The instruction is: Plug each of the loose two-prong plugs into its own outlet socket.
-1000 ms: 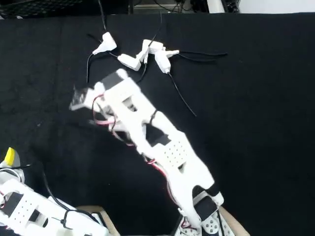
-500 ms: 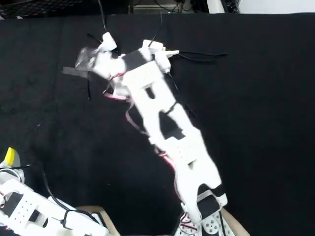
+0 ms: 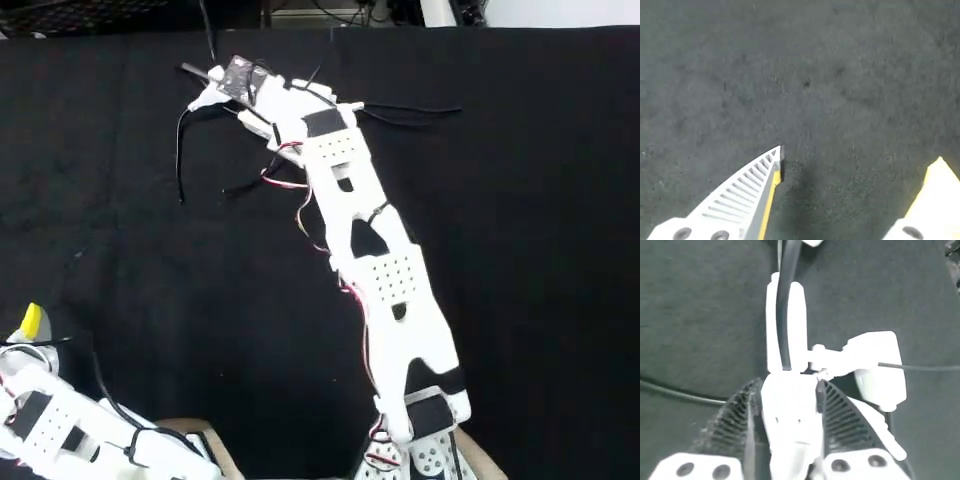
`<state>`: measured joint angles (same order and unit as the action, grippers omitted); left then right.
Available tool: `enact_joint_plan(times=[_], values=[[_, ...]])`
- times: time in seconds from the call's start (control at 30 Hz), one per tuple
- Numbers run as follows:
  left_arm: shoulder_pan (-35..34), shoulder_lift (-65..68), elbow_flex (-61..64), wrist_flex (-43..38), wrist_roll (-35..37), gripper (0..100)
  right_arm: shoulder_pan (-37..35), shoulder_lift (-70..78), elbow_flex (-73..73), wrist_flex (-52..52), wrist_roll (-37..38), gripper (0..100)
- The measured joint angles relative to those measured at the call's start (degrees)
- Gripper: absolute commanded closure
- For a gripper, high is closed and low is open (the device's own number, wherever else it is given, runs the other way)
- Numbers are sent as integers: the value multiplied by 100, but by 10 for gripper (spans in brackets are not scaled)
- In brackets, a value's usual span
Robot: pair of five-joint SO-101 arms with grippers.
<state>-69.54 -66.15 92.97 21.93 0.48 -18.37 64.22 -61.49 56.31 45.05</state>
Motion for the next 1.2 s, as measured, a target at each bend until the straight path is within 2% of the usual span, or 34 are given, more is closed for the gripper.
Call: enact_joint_plan(times=[0.13, 0.23, 0.5, 0.67, 0.77, 0.9, 1.03, 1.2], values=[[0, 0, -9, 0, -9, 572, 79, 70, -264, 9, 0, 725], [0, 0, -9, 0, -9, 572, 88, 70, -695, 466, 0, 678], [0, 0, -9, 0, -9, 572, 105, 62, -2857, 2936, 0, 649], [264, 0, -9, 0, -9, 572, 255, 44, -3130, 4123, 0, 652], [607, 0, -18, 0, -9, 572, 580, 44, -3174, 4343, -404, 652], [1354, 0, -176, 0, -9, 572, 1380, -176, -3156, 4352, -1785, 652], [2391, 0, -246, 0, -9, 572, 2171, -677, -2620, 4352, -3051, 652], [3780, 0, -229, 0, -9, 572, 2629, -1916, -826, 4352, -3411, 652]])
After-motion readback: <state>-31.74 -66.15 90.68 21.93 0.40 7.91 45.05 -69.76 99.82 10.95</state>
